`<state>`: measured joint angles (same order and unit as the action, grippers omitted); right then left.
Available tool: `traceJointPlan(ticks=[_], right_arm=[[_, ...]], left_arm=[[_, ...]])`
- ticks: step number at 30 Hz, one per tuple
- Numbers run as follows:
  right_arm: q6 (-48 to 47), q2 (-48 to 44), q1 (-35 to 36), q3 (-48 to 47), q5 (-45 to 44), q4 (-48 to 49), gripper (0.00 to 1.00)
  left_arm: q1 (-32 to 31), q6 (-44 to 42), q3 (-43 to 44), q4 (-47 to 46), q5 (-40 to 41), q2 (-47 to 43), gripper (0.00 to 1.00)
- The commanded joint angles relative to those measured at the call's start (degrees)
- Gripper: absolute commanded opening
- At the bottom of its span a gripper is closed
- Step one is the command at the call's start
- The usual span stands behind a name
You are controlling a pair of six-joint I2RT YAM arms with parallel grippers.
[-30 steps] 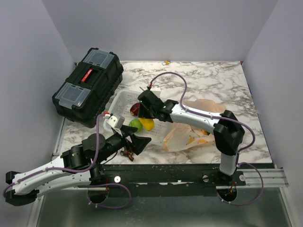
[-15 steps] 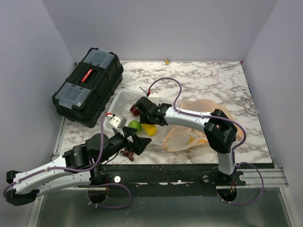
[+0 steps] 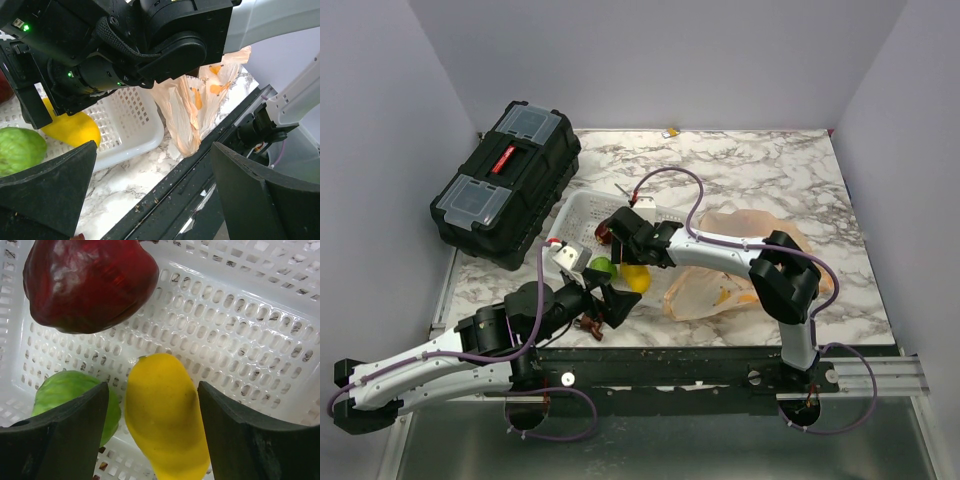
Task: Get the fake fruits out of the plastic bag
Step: Place the fake fruit in the bin.
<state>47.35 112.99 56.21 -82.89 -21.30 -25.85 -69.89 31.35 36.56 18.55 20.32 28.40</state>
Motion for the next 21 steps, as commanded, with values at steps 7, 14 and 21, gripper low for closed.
traceJointPlan(ticks=[7,14,21], right_arm=[[-2.75,-9.46,0.32,-1.9,-3.86,-2.54,0.76],[-5.61,-20.51,0.32,-1.14,-14.05,-9.19,0.76],[-1.11,-36.21,0.28,10.7,-20.64,-13.71,0.74]], left_arm=[[-0.17,-0.24,0.76,-0.88,-0.92,1.62,0.96],[-0.24,-0.33,1.56,-3.71,-4.55,7.81,0.96],[-0.16,0.02,3.82,-5.06,-9.36,17.38,0.99]])
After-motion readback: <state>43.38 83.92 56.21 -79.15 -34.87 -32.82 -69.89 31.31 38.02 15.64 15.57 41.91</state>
